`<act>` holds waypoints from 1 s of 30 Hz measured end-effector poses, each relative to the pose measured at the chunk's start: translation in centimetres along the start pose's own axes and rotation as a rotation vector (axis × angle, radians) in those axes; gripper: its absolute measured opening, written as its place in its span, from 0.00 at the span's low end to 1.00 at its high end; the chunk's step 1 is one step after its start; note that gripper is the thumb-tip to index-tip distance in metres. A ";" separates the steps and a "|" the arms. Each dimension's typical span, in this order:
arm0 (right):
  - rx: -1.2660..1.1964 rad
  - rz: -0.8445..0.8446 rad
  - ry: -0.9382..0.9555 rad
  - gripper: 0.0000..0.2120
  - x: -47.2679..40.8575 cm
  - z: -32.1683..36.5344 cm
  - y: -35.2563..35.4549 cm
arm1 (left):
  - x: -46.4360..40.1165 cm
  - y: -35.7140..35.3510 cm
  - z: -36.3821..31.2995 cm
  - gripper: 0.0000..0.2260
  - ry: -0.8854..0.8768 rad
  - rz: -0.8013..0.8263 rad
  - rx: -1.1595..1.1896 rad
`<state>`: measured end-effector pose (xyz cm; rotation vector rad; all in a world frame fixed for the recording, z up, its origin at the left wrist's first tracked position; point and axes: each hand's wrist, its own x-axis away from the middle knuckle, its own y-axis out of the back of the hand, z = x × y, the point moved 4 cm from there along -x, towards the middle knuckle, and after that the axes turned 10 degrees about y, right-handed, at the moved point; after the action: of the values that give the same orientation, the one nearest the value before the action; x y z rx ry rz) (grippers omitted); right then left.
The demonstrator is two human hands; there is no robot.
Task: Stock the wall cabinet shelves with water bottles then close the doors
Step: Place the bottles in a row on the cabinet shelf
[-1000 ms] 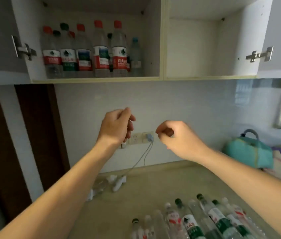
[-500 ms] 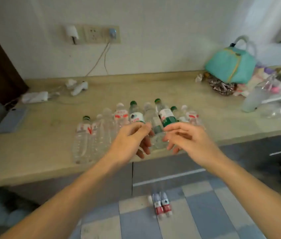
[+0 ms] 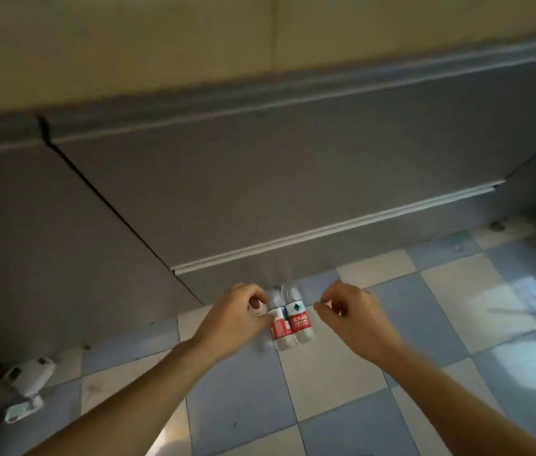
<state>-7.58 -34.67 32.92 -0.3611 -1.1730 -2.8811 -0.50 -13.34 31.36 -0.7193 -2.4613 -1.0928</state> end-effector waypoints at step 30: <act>-0.165 0.328 -0.358 0.36 -16.8 -30.9 -26.8 | -26.5 -27.1 21.5 0.19 0.493 -0.005 0.472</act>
<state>-0.24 -37.99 -10.56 -1.0052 -0.8073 -2.6924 2.87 -20.62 -11.47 -0.2570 -2.1579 -0.5581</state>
